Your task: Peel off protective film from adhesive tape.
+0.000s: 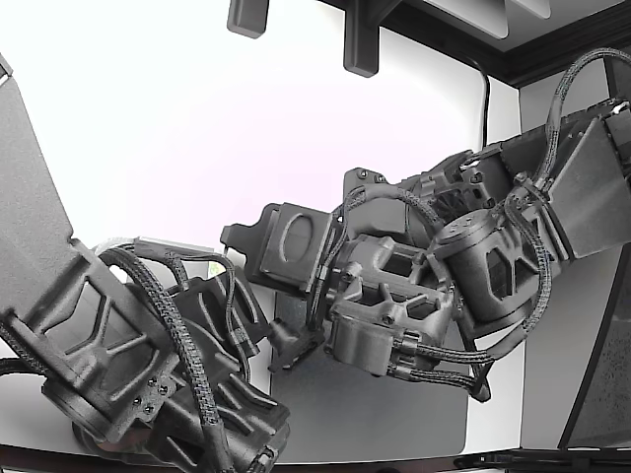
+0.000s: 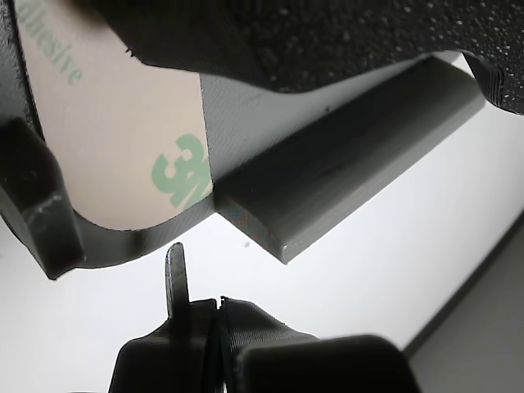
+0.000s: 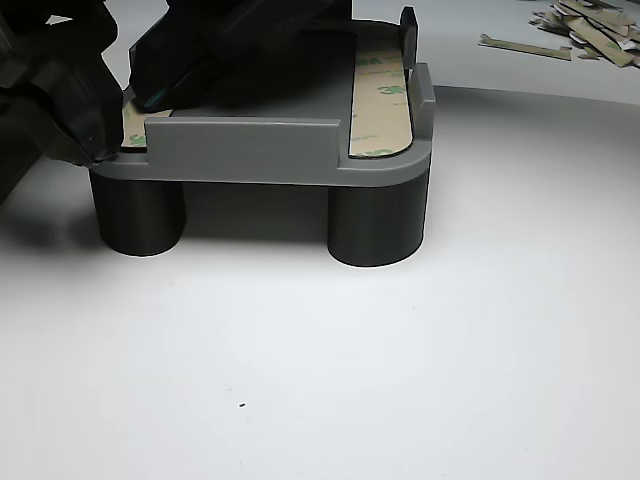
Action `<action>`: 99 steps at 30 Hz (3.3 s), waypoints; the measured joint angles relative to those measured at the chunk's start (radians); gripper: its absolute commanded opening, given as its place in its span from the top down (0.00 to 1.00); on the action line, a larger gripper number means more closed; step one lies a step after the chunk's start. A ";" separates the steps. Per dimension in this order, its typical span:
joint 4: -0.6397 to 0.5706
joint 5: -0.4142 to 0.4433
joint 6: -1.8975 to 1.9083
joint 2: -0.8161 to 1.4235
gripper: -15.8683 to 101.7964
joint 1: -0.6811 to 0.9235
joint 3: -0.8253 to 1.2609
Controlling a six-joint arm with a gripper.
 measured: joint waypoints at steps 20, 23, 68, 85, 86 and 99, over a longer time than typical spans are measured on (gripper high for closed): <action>-0.017 0.002 -0.011 0.000 0.96 0.014 0.018; -0.018 0.002 -0.012 0.000 0.96 0.014 0.018; -0.037 0.023 -0.025 -0.020 0.96 0.014 0.021; -0.035 0.021 -0.023 -0.021 0.96 0.017 0.012; -0.034 0.021 -0.021 -0.025 0.96 0.017 0.011; -0.020 0.021 -0.015 -0.026 0.96 0.020 0.000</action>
